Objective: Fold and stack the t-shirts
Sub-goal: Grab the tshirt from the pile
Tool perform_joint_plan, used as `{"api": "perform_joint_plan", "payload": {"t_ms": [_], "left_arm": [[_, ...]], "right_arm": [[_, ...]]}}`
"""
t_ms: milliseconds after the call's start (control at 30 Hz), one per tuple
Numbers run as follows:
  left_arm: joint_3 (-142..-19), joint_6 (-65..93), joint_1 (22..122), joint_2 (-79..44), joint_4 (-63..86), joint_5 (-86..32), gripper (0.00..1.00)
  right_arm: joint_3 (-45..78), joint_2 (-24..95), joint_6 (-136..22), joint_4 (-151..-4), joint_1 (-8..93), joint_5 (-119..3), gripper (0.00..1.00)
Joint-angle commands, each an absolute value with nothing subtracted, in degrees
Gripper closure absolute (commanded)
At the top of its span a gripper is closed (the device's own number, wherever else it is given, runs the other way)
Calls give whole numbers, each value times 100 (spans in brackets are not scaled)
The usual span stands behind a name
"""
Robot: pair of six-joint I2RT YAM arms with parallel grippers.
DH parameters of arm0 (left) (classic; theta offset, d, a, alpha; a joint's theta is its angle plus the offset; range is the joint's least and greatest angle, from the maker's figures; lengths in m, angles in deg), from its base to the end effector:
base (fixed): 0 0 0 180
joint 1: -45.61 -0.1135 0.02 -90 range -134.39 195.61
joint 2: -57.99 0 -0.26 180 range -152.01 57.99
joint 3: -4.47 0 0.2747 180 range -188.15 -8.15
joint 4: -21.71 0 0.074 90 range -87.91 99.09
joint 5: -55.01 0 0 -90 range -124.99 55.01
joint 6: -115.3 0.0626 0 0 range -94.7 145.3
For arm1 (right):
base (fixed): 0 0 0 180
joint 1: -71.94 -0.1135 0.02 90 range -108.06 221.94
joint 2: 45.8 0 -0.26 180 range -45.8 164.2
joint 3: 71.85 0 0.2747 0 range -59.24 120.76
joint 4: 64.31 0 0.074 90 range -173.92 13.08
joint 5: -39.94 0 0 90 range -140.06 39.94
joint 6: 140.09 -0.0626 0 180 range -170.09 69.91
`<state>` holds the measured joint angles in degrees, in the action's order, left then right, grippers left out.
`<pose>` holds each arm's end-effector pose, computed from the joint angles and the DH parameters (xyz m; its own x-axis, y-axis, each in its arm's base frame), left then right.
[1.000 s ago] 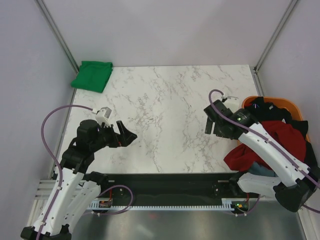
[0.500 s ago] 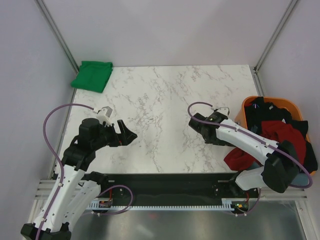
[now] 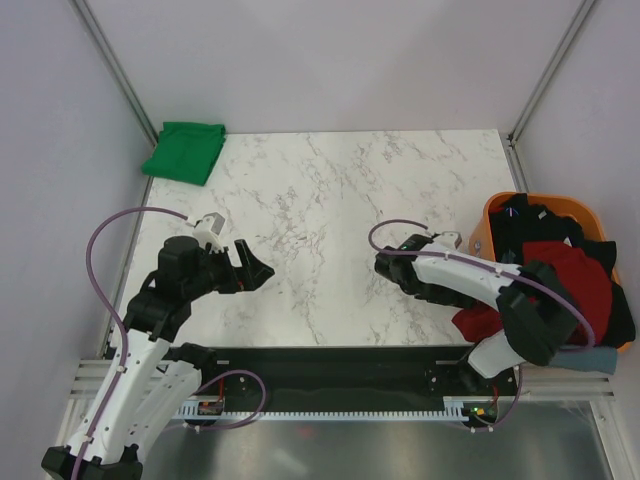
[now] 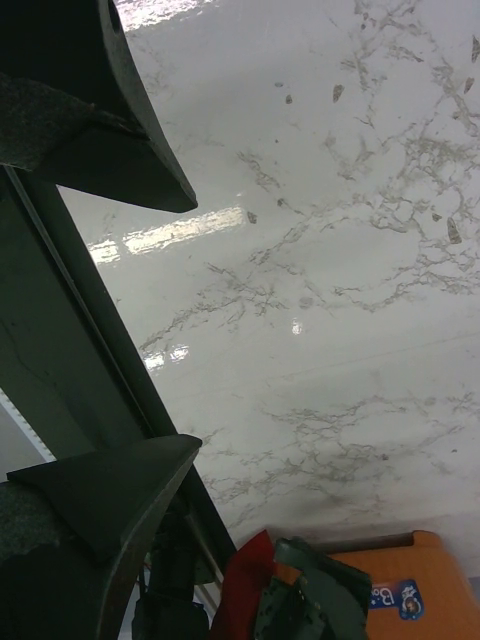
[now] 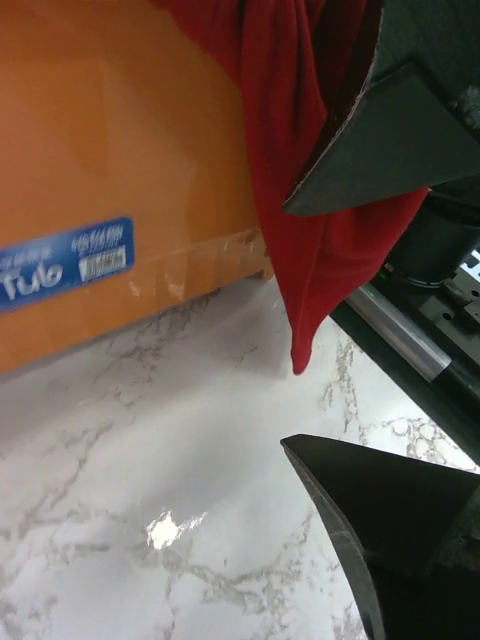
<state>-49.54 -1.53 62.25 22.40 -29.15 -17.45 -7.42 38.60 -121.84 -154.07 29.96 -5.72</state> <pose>0.1690 -0.0702 0.2799 -0.6919 -0.2424 -0.6801 0.2291 0.8196 -0.5252 0.1874 0.1098 0.1666 -0.8400 0.1579 -0.5191 0.4598 0.7150 -0.5266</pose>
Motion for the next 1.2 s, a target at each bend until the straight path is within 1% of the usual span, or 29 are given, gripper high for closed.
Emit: {"api": "perform_joint_plan", "payload": {"t_ms": [0, 67, 233, 333, 500, 633, 733, 833, 867, 933, 967, 1000, 1067, 1133, 1167], "left_arm": [[-5087, -89, 6257, 2266, -2888, -1829, 0], [-5078, -98, 6257, 2249, -2888, -1837, 0], [-5087, -80, 6257, 2231, -2896, -1855, 0], [-5087, -89, 6257, 2240, -2896, -1855, 0], [-5095, -80, 6257, 2134, -2896, -1793, 0], [-5087, -63, 6257, 2117, -2896, -1776, 0], [-5087, -63, 6257, 2125, -2896, -1767, 0], [-5087, -71, 6248, 2125, -2896, -1793, 0], [-5095, -80, 6248, 2125, -2896, -1811, 0], [-5095, -72, 6239, 2125, -2896, -1811, 0], [-5095, -71, 6239, 2117, -2896, -1828, 0], [-5095, -71, 6239, 2108, -2896, -1829, 0], [-5087, -80, 6231, 2099, -2896, -1829, 0], [-5095, -72, 6231, 2099, -2896, -1820, 0], [-5087, -80, 6231, 2108, -2896, -1829, 0]], "right_arm": [[-238, 4524, -12472, -16060, 2478, -243, 2], [69, 4866, -12366, -16060, 2072, -356, 2], [343, 5097, -12322, -16060, 1648, -646, 2], [150, 4904, -12330, -16060, 1630, -726, 2], [-350, 4237, -12365, -16068, 1727, -866, 2], [-773, 3674, -12401, -16051, 2192, -787, 2], [-686, 3208, -12418, -16051, 2324, -717, 2], [-90, 2786, -12183, -15999, 2421, -533, 2], [400, 2655, -11868, -15850, 2421, -567, 2], [894, 2548, -10982, -15261, 2413, -873, 2], [1393, 2478, -10925, -15208, 2413, -867, 2], [1641, 2434, -10924, -15355, 2421, -788, 2], [2273, 2198, -11186, -15680, 2474, -130, 2], [2487, 1804, -11284, -16006, 2675, 448, 2], [2522, 1679, -11198, -16042, 3129, 530, 2]]}}
